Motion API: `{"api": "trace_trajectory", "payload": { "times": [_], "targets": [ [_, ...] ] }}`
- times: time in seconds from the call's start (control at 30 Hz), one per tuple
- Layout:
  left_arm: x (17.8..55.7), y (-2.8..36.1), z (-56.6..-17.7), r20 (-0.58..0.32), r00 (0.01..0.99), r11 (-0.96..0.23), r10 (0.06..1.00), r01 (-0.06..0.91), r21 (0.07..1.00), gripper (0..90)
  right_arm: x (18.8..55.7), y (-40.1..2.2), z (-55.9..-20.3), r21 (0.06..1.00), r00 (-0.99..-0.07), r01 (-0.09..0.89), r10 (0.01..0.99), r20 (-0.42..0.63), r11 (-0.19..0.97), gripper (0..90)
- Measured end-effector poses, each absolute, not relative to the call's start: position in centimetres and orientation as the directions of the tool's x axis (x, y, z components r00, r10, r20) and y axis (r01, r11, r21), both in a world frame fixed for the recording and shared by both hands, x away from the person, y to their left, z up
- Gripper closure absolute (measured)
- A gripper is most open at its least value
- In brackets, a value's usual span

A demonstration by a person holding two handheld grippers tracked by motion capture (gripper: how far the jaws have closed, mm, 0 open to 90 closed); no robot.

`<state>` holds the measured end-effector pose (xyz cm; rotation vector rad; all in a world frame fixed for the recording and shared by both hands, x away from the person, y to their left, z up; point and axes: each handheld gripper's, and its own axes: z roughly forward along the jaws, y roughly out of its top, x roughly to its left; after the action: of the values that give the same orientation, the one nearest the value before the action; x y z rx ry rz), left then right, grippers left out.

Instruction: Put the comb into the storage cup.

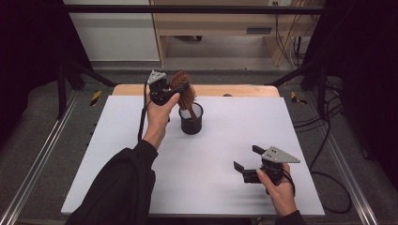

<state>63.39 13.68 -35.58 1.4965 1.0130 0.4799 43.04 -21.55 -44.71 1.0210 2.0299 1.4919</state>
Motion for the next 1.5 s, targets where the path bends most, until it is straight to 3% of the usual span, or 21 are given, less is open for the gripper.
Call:
{"api": "trace_trajectory", "payload": {
  "times": [1.5],
  "targets": [
    [64.4,14.8,-36.1,-0.235,0.516,0.064,0.824,0.327,0.943,41.1,43.1,-21.4,-44.8,0.936,-0.650,0.313,0.754,0.088,0.161,3.4]
  ]
}}
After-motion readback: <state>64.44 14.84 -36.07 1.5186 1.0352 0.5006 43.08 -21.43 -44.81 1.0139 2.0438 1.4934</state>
